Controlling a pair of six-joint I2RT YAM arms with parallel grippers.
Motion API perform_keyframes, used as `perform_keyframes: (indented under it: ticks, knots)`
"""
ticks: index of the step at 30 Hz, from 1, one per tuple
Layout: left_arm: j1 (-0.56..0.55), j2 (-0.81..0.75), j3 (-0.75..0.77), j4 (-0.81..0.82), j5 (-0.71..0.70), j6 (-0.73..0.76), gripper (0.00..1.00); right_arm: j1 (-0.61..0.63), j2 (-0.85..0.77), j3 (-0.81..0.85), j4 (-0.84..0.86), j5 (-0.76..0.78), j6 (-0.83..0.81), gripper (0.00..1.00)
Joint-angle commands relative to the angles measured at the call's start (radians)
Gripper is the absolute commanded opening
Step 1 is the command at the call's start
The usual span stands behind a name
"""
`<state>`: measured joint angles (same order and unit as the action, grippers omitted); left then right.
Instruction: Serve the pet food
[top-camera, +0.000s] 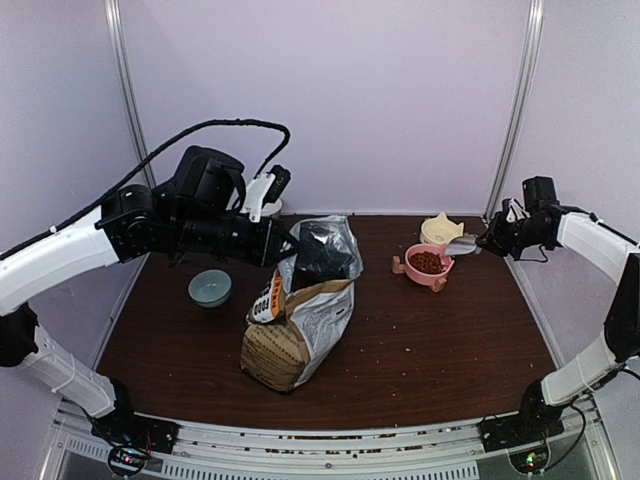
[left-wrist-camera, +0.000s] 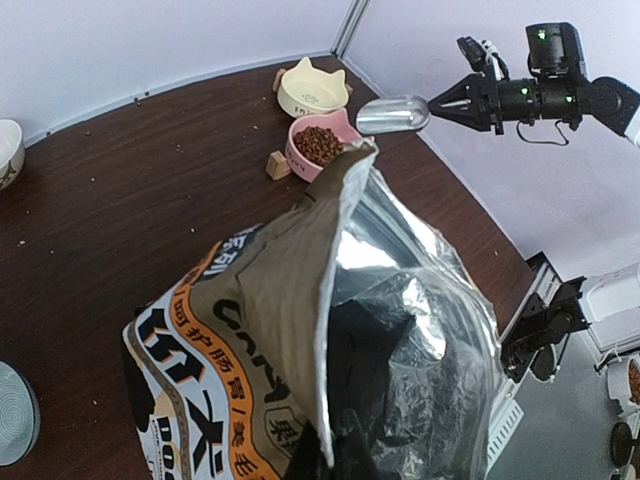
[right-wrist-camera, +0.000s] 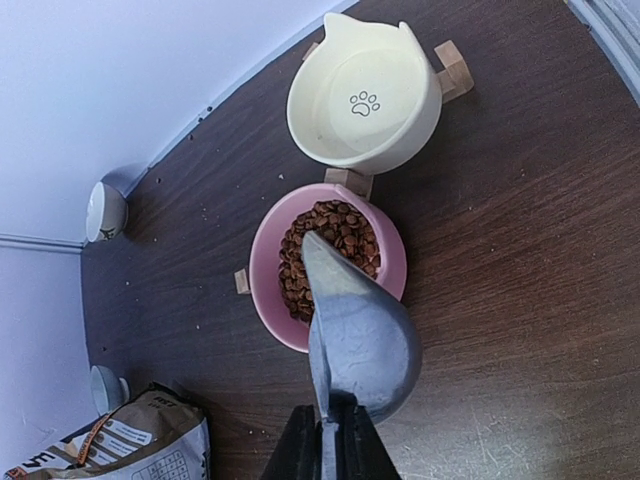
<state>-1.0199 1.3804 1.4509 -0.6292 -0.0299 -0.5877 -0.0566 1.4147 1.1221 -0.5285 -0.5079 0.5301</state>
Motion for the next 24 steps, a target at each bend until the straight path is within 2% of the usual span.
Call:
perform_keyframes:
  ticks: [1,8,14,17,20,24]
  knots:
    - [0.008,-0.029,0.051,0.206,0.027,0.043,0.00,0.029,0.004,0.080,-0.090,0.085,-0.148,0.00]
    - [0.008,-0.026,0.051,0.222,0.049,0.051,0.00,0.074,-0.019,0.149,-0.137,0.168,-0.318,0.00]
    - [0.008,-0.025,0.051,0.242,0.081,0.052,0.00,0.137,-0.155,0.201,-0.152,0.045,-0.263,0.00]
    - [0.008,-0.020,0.052,0.259,0.103,0.052,0.00,0.223,-0.241,0.240,-0.169,-0.076,-0.200,0.00]
    - [0.008,-0.005,0.054,0.269,0.124,0.051,0.00,0.361,-0.307,0.241,-0.138,-0.171,-0.116,0.00]
    - [0.007,0.011,0.065,0.254,0.128,0.051,0.00,0.559,-0.357,0.218,-0.075,-0.186,-0.036,0.00]
